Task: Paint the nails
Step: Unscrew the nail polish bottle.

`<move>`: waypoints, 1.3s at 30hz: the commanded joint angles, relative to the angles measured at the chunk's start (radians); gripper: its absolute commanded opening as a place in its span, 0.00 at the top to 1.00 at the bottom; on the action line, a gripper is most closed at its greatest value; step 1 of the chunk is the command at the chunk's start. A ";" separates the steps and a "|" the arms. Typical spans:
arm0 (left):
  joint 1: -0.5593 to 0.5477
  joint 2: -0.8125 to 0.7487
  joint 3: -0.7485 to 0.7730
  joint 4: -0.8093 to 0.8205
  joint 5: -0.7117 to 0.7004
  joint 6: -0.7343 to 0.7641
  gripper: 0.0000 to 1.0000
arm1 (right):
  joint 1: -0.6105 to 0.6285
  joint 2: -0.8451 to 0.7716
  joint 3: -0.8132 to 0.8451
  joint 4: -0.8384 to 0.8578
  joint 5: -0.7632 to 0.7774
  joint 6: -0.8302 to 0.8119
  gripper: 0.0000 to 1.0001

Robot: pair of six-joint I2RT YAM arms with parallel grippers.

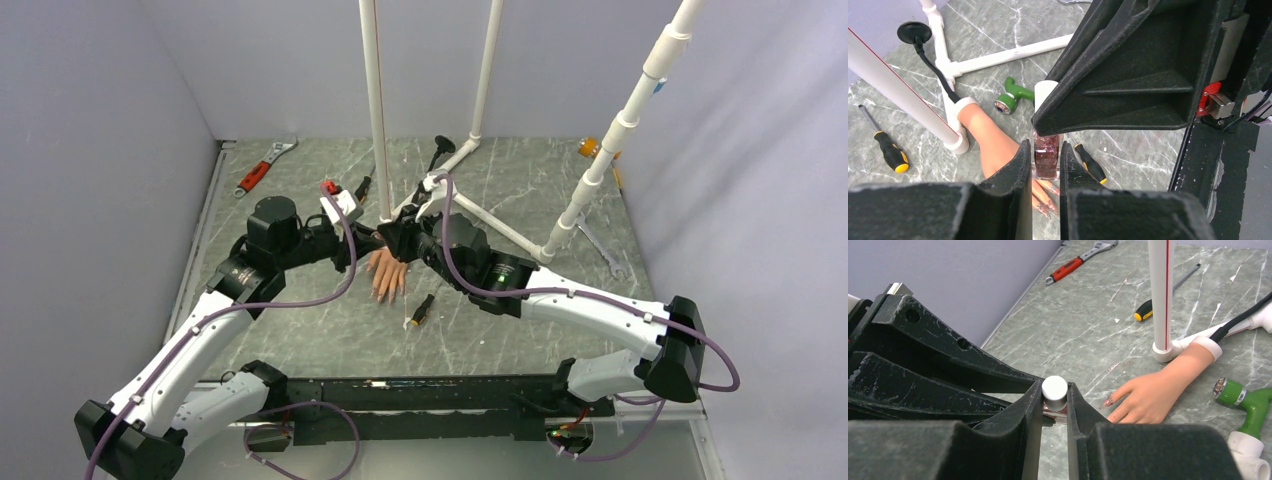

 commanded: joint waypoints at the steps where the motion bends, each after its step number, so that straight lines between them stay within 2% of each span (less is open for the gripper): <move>1: -0.001 -0.009 0.023 0.034 0.005 0.002 1.00 | 0.005 -0.032 -0.027 0.057 -0.062 -0.057 1.00; 10: -0.001 0.000 0.028 0.036 0.060 -0.002 1.00 | 0.003 -0.049 -0.038 0.019 -0.133 -0.134 1.00; 15: -0.002 -0.008 0.019 0.046 0.122 0.005 1.00 | -0.005 -0.100 -0.113 0.059 -0.171 -0.186 1.00; 26: -0.002 0.005 0.024 0.037 0.315 0.036 1.00 | -0.079 -0.198 -0.244 0.164 -0.595 -0.254 1.00; 32: -0.001 -0.009 0.016 0.047 0.380 0.049 1.00 | -0.086 -0.224 -0.271 0.175 -0.778 -0.306 1.00; 37: -0.003 0.004 0.029 0.025 0.386 0.058 1.00 | -0.086 -0.229 -0.270 0.150 -0.768 -0.325 1.00; 38: -0.002 0.006 0.029 0.024 0.384 0.059 1.00 | -0.086 -0.228 -0.267 0.143 -0.753 -0.328 0.97; 39: -0.002 0.006 0.029 0.023 0.379 0.058 1.00 | -0.087 -0.226 -0.262 0.136 -0.737 -0.325 0.90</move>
